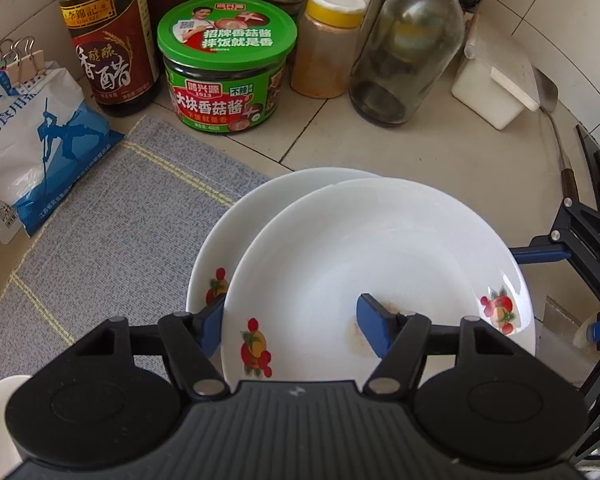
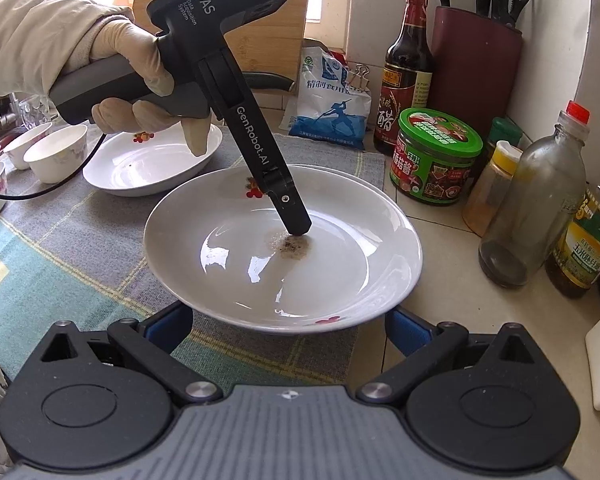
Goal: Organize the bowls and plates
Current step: 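Lower the stained plate onto the other white plate with the left gripper, then open the left gripper and release the stacked plate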
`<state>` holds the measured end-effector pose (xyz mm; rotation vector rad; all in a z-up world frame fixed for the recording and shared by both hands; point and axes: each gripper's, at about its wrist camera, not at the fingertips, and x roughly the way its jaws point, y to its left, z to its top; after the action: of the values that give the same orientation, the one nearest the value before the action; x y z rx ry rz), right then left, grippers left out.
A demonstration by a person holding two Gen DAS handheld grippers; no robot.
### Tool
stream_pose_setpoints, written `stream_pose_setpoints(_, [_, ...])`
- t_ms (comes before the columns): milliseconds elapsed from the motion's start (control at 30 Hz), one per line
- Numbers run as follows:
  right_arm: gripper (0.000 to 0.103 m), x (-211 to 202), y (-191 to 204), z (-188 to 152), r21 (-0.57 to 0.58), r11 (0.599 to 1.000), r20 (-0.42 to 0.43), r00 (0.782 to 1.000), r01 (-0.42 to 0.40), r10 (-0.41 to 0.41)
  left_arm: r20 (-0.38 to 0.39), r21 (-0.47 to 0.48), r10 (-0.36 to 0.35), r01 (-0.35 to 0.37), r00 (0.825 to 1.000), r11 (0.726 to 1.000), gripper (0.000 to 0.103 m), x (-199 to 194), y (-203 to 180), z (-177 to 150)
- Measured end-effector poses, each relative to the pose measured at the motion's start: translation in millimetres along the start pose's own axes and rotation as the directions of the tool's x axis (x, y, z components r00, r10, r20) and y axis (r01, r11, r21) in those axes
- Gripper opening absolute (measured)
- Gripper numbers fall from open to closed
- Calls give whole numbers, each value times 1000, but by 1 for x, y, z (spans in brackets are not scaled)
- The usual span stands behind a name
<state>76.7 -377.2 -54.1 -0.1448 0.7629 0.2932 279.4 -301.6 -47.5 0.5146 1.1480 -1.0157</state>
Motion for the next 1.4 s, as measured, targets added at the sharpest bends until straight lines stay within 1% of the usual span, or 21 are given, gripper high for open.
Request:
stream_pose_setpoints(67, [103, 0, 1, 0, 2, 1000, 0, 1000, 0, 0, -1, 5, 0, 0, 1000, 1000, 69, -1, -1, 0])
stream_pose_setpoints(200, [103, -1, 2, 1, 2, 1000, -2, 1000, 3, -3, -13, 19, 2, -1, 1000, 1000, 77, 1, -6, 2])
stream_pose_setpoints(300, [103, -2, 2, 0, 3, 1000, 2, 1000, 4, -4, -21, 24, 11, -10, 1000, 1000, 79, 2, -8, 4])
stream_pose_setpoints(467, [103, -3, 0, -1, 9, 1000, 11, 1000, 1, -2, -23, 21, 18, -17, 1000, 1000, 79, 2, -7, 6])
stream_pose_setpoints(667, [103, -1, 0, 0, 2, 1000, 13, 1000, -1, 1, -17, 34, 47, -46, 999, 998, 79, -4, -9, 6])
stream_pose_setpoints(867, [103, 1, 0, 1, 1, 1000, 11, 1000, -3, 3, -5, 18, 47, -47, 999, 999, 80, -7, -6, 5])
stream_pose_setpoints(1000, [103, 1, 2, 2, -6, 1000, 5, 1000, 7, -6, 2, 17, 63, -63, 998, 998, 81, -8, -7, 3])
stream_pose_setpoints(1133, [103, 0, 4, 4, -9, 1000, 8, 1000, 13, -13, 16, 13, 74, -74, 997, 997, 83, -11, -7, 2])
stream_pose_setpoints(1333, [103, -3, 9, 3, -22, 1000, 17, 1000, 3, -2, 44, 12, 123, -124, 991, 992, 84, -19, -8, -4])
stream_pose_setpoints(1400, [103, -5, 13, 3, -30, 1000, 21, 1000, 4, -3, 64, -3, 118, -118, 991, 993, 84, -26, -7, -8])
